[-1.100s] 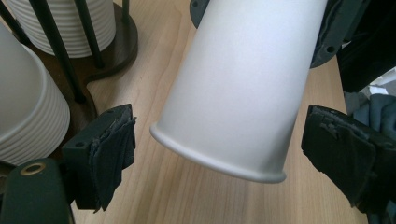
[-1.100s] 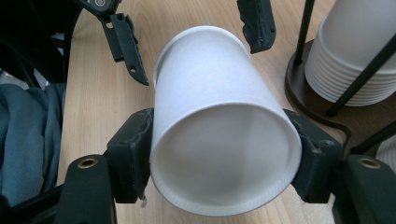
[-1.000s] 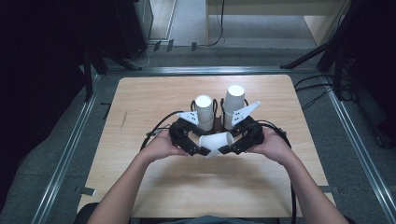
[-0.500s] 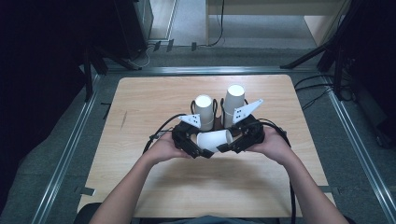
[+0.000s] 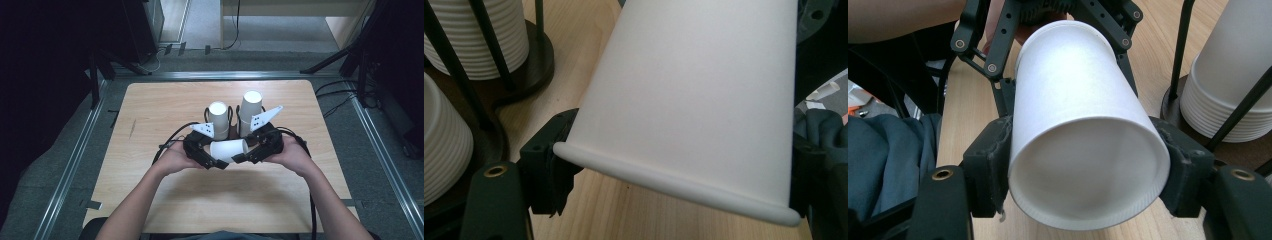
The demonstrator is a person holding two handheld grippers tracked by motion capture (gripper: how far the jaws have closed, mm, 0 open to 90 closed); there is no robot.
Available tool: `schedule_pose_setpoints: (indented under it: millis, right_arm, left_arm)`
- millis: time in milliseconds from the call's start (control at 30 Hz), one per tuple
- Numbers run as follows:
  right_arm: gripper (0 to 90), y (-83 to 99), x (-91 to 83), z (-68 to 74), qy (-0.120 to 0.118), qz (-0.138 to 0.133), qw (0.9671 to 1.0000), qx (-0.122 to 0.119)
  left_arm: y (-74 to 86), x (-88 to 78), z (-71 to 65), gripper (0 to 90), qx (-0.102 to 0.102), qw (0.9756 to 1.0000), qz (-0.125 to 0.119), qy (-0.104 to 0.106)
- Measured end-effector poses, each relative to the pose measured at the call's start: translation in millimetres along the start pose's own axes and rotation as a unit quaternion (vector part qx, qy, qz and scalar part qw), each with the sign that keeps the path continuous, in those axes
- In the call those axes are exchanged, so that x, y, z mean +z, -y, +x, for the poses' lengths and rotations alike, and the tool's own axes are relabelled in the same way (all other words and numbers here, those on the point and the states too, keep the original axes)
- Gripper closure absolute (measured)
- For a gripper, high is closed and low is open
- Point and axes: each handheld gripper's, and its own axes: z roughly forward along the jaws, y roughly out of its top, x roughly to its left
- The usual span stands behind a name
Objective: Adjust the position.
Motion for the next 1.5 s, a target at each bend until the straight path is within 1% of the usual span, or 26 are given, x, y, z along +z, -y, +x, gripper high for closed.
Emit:
schedule_pose_setpoints:
  millis: [133, 167, 200, 300, 333, 367, 467, 500, 600, 667, 767, 800, 867, 900, 967, 1000, 1033, 1067, 1133, 1233, 1300, 1333, 1367, 1400, 1500]
  right_arm:
    - [32.7, -0.5, -0.4, 0.3, 0.000, -0.002, 1.0000, 0.001]
    - [32.1, -0.4, -0.5, 0.3, 0.000, -0.003, 1.0000, 0.000]
    - [30.2, -0.4, -0.4, 0.5, 0.000, -0.004, 1.0000, 0.000]
    - [25.6, 0.1, 0.6, 0.6, 0.011, -0.001, 0.9999, 0.000]
    - [25.6, 0.1, 0.6, 0.6, 0.011, -0.001, 0.9999, 0.000]
    - [24.5, 0.8, 0.9, 0.6, 0.013, 0.000, 0.9999, 0.002]
    - [24.4, 2.5, 1.3, -0.2, 0.021, 0.006, 0.9998, 0.002]
    - [24.4, 3.2, 1.6, -0.7, 0.022, 0.008, 0.9997, 0.001]
    - [24.4, 4.9, 2.8, -1.0, 0.024, 0.014, 0.9996, -0.001]
    - [24.4, 5.5, 4.2, -0.9, 0.026, 0.018, 0.9995, -0.003]
    - [24.5, 6.6, 6.2, -0.8, 0.029, 0.024, 0.9993, -0.007]
    - [24.5, 7.0, 7.0, -0.8, 0.030, 0.025, 0.9992, -0.009]
    - [24.5, 7.4, 7.7, -0.9, 0.031, 0.028, 0.9990, -0.013]
    - [24.4, 8.1, 9.3, -1.0, 0.032, 0.032, 0.9988, -0.017]
    - [24.4, 8.4, 10.6, -0.9, 0.034, 0.036, 0.9986, -0.019]
    - [24.5, 8.4, 10.9, -0.9, 0.034, 0.036, 0.9986, -0.020]
    - [24.4, 8.4, 11.1, -0.9, 0.034, 0.036, 0.9985, -0.020]
    - [24.5, 8.4, 11.1, -1.0, 0.035, 0.036, 0.9986, -0.021]
    - [24.5, 8.4, 11.0, -1.2, 0.036, 0.036, 0.9985, -0.020]
    - [24.4, 8.5, 11.3, -1.5, 0.037, 0.036, 0.9985, -0.021]
    - [24.5, 8.4, 11.6, -1.2, 0.038, 0.036, 0.9984, -0.020]
    - [24.4, 8.4, 12.2, -0.9, 0.038, 0.037, 0.9983, -0.021]
    - [24.4, 8.4, 12.7, -0.6, 0.039, 0.038, 0.9983, -0.021]
    - [24.4, 8.2, 13.0, -0.5, 0.040, 0.040, 0.9981, -0.023]
    - [24.4, 8.2, 15.0, 0.5, 0.039, 0.044, 0.9980, -0.025]
  left_arm:
    - [-0.4, -1.6, -0.5, 22.9, -0.001, 1.0000, -0.002, 0.000]
    - [-0.6, -2.3, -0.7, 22.9, -0.001, 1.0000, -0.001, -0.003]
    - [-0.6, -3.1, -0.4, 22.9, -0.005, 1.0000, -0.003, 0.000]
    - [-0.3, -7.0, 1.3, 22.9, -0.012, 0.9999, -0.006, 0.001]
    - [-0.3, -7.0, 1.3, 22.8, -0.012, 0.9999, -0.006, 0.001]
    - [-1.2, -9.9, 2.0, 22.8, -0.012, 0.9999, 0.000, -0.003]
    - [-3.0, -16.7, 2.8, 22.8, -0.018, 0.9998, -0.001, -0.006]
    - [-3.0, -16.7, 2.8, 22.8, -0.018, 0.9998, -0.001, -0.006]
    - [-6.5, -26.6, 2.2, 22.8, -0.016, 0.9996, 0.002, -0.024]
    - [-9.4, -31.3, 0.6, 22.8, -0.011, 0.9993, 0.007, -0.035]
    - [-12.4, -35.0, -0.3, 22.7, -0.009, 0.9990, 0.013, -0.041]
    - [-14.6, -38.1, -0.6, 22.7, -0.004, 0.9989, 0.019, -0.044]
    - [-15.4, -39.1, -0.8, 22.7, -0.003, 0.9987, 0.021, -0.045]
    - [-16.6, -40.4, -0.1, 22.7, -0.002, 0.9984, 0.033, -0.045]
    - [-17.2, -40.7, 0.6, 22.7, 0.000, 0.9979, 0.044, -0.048]
    - [-17.2, -40.7, 0.6, 22.7, 0.000, 0.9979, 0.044, -0.048]
    - [-17.3, -40.1, 1.9, 22.7, 0.004, 0.9973, 0.056, -0.048]
    - [-17.4, -39.2, 2.4, 22.7, 0.004, 0.9968, 0.063, -0.048]
    - [-17.2, -36.9, 3.8, 22.7, 0.004, 0.9963, 0.072, -0.047]
    - [-16.9, -31.6, 4.7, 22.7, 0.010, 0.9946, 0.091, -0.048]
    - [-16.5, -28.8, 4.7, 22.7, 0.009, 0.9945, 0.094, -0.045]
    - [-16.2, -25.1, 4.8, 22.7, 0.011, 0.9936, 0.103, -0.044]
    - [-16.2, -25.1, 4.8, 22.7, 0.011, 0.9936, 0.103, -0.044]
    - [-15.7, -20.5, 5.0, 22.7, 0.016, 0.9922, 0.115, -0.045]
    - [-14.7, -13.7, 4.6, 22.7, 0.019, 0.9908, 0.128, -0.041]
